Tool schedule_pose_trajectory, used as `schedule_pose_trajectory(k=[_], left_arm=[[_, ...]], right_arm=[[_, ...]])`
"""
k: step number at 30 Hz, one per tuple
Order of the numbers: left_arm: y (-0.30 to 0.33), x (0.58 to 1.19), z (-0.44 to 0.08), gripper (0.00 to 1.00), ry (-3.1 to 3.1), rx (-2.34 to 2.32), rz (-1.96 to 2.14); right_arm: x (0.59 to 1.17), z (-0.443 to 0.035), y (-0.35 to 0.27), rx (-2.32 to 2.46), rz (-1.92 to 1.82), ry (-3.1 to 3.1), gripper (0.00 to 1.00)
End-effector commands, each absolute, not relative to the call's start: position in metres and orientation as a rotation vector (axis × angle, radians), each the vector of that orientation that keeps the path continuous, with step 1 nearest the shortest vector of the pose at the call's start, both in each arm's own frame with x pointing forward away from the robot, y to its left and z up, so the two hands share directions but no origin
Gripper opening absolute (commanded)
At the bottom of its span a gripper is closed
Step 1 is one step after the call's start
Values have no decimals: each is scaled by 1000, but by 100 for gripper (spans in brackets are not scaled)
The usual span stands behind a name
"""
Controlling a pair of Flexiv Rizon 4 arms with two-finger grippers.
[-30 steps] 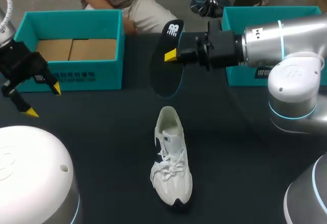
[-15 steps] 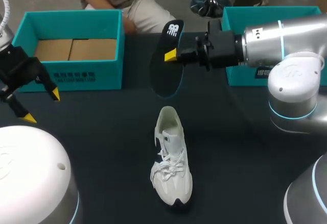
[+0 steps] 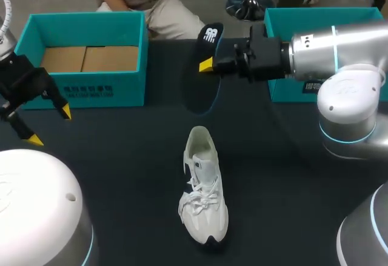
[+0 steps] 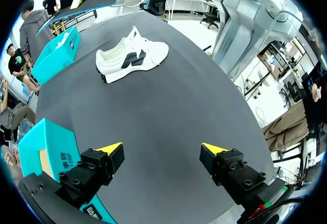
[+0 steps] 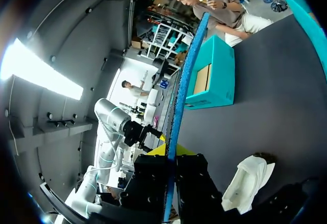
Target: Take the shoe out of the shoebox, open the shoe tongue, remove and reinsert the insole, then place the shoe into the shoebox
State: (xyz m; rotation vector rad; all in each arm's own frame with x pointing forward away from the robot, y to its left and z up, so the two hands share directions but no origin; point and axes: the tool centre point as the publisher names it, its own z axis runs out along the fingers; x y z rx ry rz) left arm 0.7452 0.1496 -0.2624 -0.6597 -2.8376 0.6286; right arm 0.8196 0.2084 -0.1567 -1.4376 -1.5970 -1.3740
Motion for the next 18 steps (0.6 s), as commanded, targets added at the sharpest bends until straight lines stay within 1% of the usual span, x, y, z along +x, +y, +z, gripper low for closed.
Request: schedule_pose_trajectory(k=[1, 8, 18], left_arm=[[150, 745, -262, 100, -2838, -660, 624], [150, 745, -262, 100, -2838, -660, 624], [150, 745, -262, 100, -2838, -660, 624]], right_arm=[[819, -174, 212, -1488, -1418, -1552, 0], [820, -199, 205, -1581, -1481, -1487, 0], [810, -229, 204, -1630, -1474, -1433, 0]])
